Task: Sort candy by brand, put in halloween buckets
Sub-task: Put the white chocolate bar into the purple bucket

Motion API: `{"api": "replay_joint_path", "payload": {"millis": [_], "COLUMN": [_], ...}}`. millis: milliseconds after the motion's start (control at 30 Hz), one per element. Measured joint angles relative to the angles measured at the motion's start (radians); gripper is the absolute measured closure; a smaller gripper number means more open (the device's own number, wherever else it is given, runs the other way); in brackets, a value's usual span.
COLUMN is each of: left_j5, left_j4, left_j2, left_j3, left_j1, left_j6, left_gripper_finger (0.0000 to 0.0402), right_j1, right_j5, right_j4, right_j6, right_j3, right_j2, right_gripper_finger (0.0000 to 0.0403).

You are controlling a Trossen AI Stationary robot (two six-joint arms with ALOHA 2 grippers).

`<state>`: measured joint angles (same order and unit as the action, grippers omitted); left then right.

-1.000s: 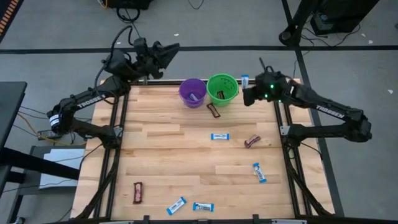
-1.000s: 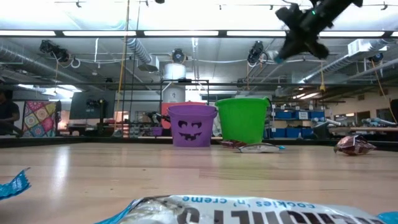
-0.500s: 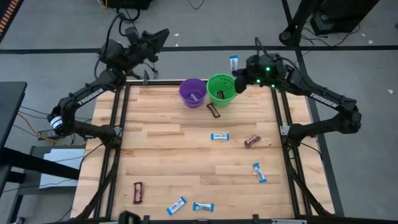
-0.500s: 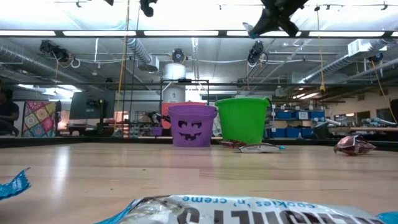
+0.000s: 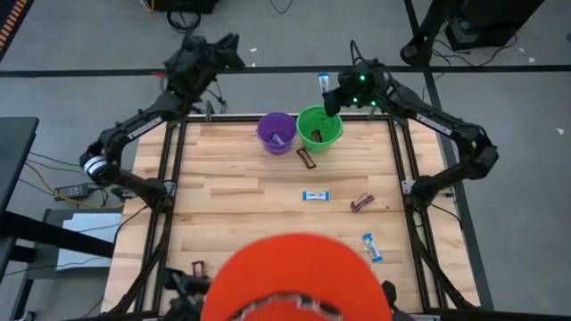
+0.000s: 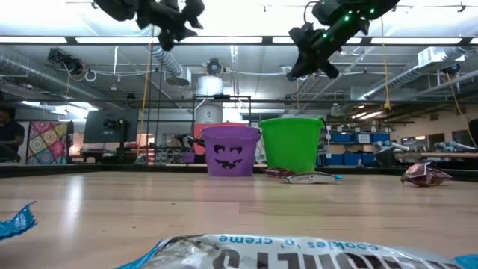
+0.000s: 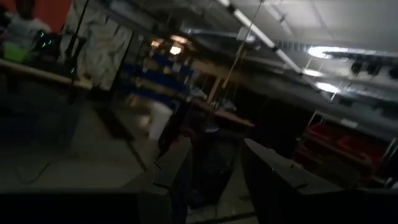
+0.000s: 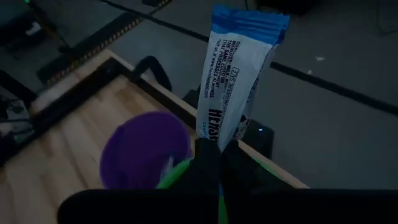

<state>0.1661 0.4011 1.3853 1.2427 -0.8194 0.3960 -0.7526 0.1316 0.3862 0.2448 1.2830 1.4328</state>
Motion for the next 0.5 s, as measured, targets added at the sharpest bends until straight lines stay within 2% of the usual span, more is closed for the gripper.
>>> {"api": "replay_joint_path", "payload": {"millis": [133,333,500], "left_j5": [-0.016,-0.158,-0.241], "left_j4": [-0.028,-0.175,-0.210], "left_j2": [0.061,0.124,0.132], "left_j3": [0.052,0.196,0.240], "left_j1": [-0.014,-0.025,-0.026], "left_j6": [0.004,-0.033,-0.042], "left_gripper_finger": [0.0260,0.0260,0.0260], "right_j1": [-0.024,-0.030,-0.025], "right_j5": [0.014,0.018,0.123], "right_j4": [0.018,0.032,0.022], "right_j6": [0.019,0.010,0.052], "right_j3": [0.059,0.179,0.223], "right_j2": [0.040,0.074,0.133], "right_gripper_finger": [0.0395,0.0395,0.0395]}}
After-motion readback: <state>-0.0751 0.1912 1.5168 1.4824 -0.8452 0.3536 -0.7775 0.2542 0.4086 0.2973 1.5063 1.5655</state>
